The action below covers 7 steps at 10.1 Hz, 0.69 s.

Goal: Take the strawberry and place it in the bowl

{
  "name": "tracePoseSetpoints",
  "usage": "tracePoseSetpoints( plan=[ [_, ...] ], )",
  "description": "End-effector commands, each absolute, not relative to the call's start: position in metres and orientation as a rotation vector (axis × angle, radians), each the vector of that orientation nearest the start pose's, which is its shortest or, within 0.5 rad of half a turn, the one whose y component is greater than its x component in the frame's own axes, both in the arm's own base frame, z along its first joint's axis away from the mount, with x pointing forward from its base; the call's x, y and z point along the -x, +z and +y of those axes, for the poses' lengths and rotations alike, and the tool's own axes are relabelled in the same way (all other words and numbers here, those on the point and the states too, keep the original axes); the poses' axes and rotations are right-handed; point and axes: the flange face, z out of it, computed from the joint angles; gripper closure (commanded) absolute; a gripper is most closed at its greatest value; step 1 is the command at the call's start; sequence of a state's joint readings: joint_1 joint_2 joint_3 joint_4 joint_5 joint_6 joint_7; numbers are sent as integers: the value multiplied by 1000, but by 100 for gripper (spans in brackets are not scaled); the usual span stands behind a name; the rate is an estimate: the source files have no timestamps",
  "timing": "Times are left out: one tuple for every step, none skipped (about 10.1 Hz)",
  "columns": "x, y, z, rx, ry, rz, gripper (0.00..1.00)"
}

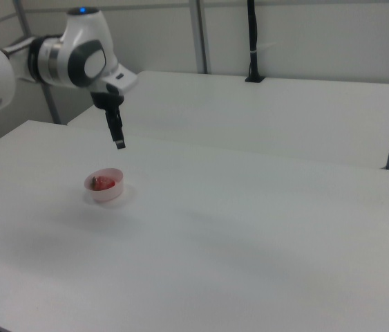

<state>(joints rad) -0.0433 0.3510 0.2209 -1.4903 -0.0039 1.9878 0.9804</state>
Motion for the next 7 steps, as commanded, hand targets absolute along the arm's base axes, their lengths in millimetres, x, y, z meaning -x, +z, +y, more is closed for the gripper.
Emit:
tracePoseSetpoints(
  plan=[
    [-619, 574, 35, 2844, -142, 1168, 0],
    [-596, 593, 24, 2892, -135, 1134, 0],
    [-573, 612, 10, 2932, -142, 1084, 0],
    [-554, 624, 4, 2991, -121, 964, 0],
    [-540, 637, -6, 3053, -111, 773, 0],
    [-534, 644, -22, 3084, -119, 619, 0],
    [-537, 645, -28, 3133, -135, 359, 0]
  ],
)
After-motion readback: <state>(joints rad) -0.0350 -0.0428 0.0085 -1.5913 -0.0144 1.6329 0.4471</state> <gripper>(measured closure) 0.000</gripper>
